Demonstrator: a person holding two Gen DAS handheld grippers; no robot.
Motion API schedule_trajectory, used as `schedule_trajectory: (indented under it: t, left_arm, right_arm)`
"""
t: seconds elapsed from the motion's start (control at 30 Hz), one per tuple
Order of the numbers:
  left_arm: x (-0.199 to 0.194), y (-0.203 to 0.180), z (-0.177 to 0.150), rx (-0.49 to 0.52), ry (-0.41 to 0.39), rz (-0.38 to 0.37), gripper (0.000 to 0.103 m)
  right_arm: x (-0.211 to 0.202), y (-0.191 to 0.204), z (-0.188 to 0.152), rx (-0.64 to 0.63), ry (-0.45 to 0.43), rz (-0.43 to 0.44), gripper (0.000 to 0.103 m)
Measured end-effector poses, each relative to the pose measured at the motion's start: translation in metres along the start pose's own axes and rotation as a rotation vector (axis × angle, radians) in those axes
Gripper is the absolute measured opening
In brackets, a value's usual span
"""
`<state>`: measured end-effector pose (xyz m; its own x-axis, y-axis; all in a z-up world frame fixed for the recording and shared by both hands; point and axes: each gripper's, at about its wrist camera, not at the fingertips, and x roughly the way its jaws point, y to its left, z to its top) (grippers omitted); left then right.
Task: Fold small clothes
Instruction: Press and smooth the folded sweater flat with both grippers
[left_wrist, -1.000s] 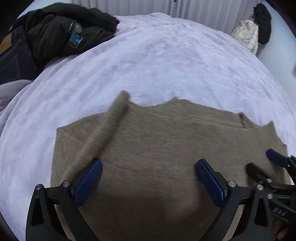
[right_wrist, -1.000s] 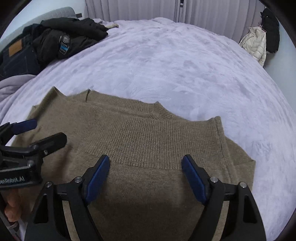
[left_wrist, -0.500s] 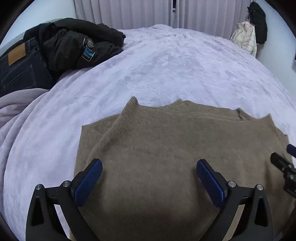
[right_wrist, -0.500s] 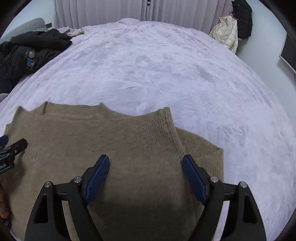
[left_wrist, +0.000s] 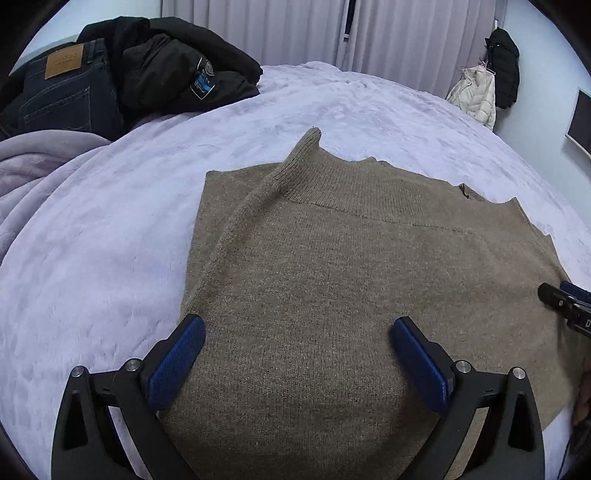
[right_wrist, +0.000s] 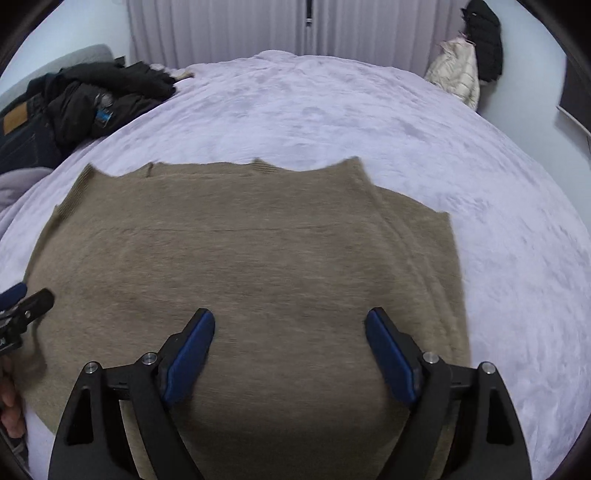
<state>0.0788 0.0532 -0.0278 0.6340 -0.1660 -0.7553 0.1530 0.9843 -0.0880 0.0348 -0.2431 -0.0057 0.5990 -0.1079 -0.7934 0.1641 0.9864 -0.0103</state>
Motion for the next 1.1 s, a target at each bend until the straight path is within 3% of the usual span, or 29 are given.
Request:
schedule_trajectory:
  t: [0.1, 0.2, 0.37, 0.43, 0.5, 0.6, 0.83, 1.1]
  left_arm:
    - [0.001, -0.006, 0.002, 0.003, 0.005, 0.046, 0.102]
    - [-0.017, -0.018, 0.002, 0.009, 0.003, 0.128, 0.102]
    - [-0.055, -0.044, -0.014, 0.009, -0.030, 0.084, 0.102]
    - [-0.049, -0.054, -0.021, 0.030, -0.009, 0.093, 0.101]
    - [-0.034, -0.059, -0.026, 0.045, 0.022, 0.162, 0.102]
    - [-0.021, -0.050, -0.030, 0.004, 0.063, 0.122, 0.102]
    - [-0.022, -0.043, -0.034, -0.007, 0.067, 0.097, 0.102]
    - [-0.029, -0.029, -0.042, -0.007, 0.064, 0.080, 0.102]
  right_arm:
    - [0.003, -0.015, -0.004, 0.036, -0.011, -0.015, 0.086]
    - [-0.008, -0.001, -0.003, -0.003, -0.016, -0.083, 0.086]
    - [-0.047, 0.034, -0.024, -0.027, -0.058, 0.000, 0.087]
    - [-0.051, 0.055, -0.034, -0.072, -0.054, 0.022, 0.087]
    - [-0.049, 0.076, -0.043, -0.138, -0.039, 0.027, 0.087]
    - [-0.040, 0.087, -0.051, -0.190, -0.025, -0.021, 0.089]
    - [-0.038, 0.061, -0.050, -0.137, -0.012, -0.004, 0.091]
    - [-0.043, -0.005, -0.061, -0.049, -0.013, -0.004, 0.091]
